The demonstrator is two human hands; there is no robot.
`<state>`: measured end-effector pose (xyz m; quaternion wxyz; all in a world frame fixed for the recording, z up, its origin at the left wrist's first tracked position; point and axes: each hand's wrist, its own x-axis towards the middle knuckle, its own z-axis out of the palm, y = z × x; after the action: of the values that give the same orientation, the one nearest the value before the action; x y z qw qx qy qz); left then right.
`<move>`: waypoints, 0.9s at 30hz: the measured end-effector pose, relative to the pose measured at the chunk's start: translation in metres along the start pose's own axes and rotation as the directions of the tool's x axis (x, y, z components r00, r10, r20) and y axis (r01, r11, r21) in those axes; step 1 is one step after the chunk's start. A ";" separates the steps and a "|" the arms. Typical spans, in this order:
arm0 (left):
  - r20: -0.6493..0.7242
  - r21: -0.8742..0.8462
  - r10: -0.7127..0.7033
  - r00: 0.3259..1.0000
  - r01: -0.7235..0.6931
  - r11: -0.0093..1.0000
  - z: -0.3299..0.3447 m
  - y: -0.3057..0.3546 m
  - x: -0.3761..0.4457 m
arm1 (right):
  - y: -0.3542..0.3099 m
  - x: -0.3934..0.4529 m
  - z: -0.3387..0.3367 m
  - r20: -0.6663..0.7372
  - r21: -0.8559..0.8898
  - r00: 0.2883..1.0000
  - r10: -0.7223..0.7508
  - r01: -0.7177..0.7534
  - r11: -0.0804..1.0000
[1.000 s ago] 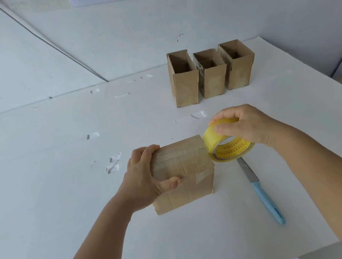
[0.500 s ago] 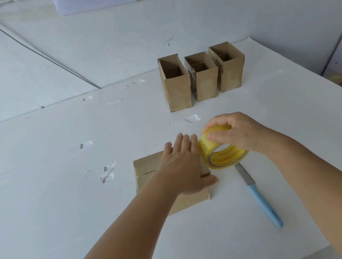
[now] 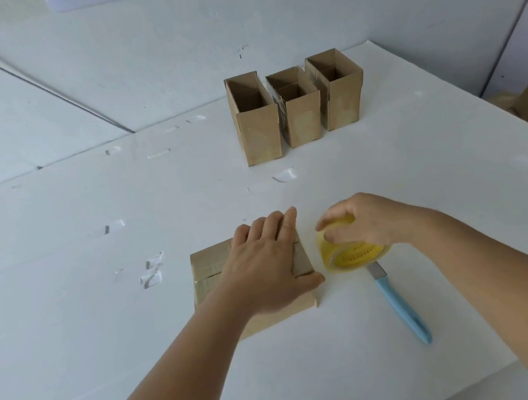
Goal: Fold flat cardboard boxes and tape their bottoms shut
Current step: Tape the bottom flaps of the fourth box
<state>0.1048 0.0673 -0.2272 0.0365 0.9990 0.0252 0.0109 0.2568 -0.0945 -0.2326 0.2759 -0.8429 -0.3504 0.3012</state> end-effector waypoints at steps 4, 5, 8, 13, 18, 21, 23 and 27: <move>0.020 -0.009 -0.003 1.000 0.003 1.000 -0.001 -0.003 0.000 | 0.001 -0.001 -0.001 -0.022 -0.047 0.999 0.032 -0.033 0.998; 0.016 -0.016 -0.012 1.000 0.012 1.000 -0.001 -0.003 0.001 | 0.005 -0.004 -0.007 -0.031 0.004 0.999 0.023 -0.023 1.000; 0.025 -0.029 -0.022 0.999 0.022 0.999 -0.004 -0.003 0.002 | 0.015 -0.018 -0.020 -0.056 0.245 0.998 0.005 0.009 0.969; 0.059 0.006 0.004 0.998 -0.004 1.000 -0.002 0.001 0.002 | 0.019 -0.009 -0.012 -0.108 0.115 0.990 0.090 -0.077 0.990; 0.188 -0.094 -0.013 0.982 0.031 0.995 -0.018 0.001 0.004 | 0.006 -0.007 -0.016 -0.131 -0.010 0.983 0.128 -0.130 0.991; 0.225 -0.158 -0.085 0.971 0.122 0.980 -0.030 0.005 0.026 | -0.003 -0.010 -0.017 -0.133 -0.056 0.985 0.107 -0.116 0.992; 0.251 -0.133 -0.076 0.965 0.112 0.985 -0.034 0.006 0.051 | -0.008 -0.011 -0.016 -0.123 -0.097 0.988 0.090 -0.103 0.990; 0.547 -0.231 0.045 0.836 0.100 0.968 -0.041 0.010 0.091 | -0.019 -0.013 -0.019 -0.123 -0.217 0.988 0.089 -0.114 0.969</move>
<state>0.1950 0.0651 -0.1835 0.1681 0.9469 0.0266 -0.2727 0.2545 -0.0979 -0.2032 0.1828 -0.9010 -0.3224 0.2255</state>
